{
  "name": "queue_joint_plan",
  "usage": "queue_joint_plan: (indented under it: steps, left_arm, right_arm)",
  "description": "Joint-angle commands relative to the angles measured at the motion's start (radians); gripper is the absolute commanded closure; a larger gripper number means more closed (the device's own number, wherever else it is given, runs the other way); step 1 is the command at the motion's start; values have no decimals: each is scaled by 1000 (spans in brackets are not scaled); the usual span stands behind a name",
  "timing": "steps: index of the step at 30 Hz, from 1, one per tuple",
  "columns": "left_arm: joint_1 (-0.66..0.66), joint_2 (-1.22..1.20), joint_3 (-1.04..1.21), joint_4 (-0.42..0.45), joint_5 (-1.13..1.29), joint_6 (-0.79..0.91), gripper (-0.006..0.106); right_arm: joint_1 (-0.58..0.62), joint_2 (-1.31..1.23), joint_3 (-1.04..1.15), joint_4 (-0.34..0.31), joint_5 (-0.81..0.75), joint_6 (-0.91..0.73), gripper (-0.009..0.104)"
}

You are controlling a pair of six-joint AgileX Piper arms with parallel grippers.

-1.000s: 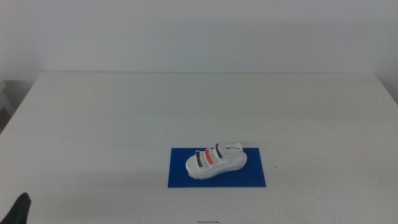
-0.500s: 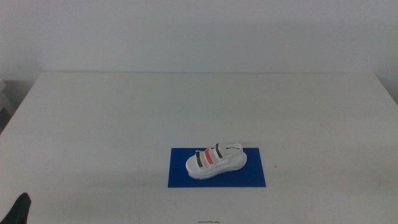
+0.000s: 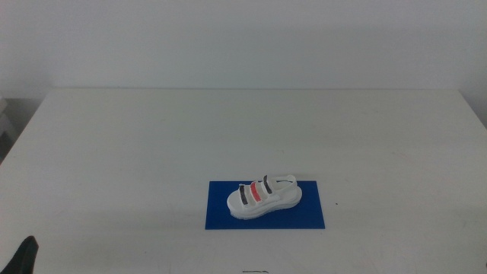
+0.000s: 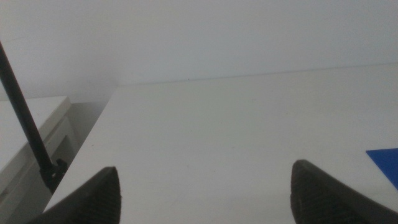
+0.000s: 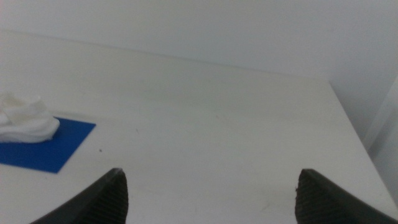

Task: Use one arm to grab the shoe from the table and place it on the mat.

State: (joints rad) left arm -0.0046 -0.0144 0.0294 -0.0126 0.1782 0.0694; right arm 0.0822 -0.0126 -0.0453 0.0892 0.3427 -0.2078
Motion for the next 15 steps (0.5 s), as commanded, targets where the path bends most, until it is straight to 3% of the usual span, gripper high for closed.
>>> queue_joint_plan:
  steps: [1, 15]
  left_arm:
    - [-1, -9, -3, -9, -83, -15, 7]
    - [-1, -9, -3, -9, -83, -15, 7]
  right_arm:
    - [-6, -20, -2, -1, -100, -11, 25]
    - [-6, -20, 56, -1, -151, -11, 25]
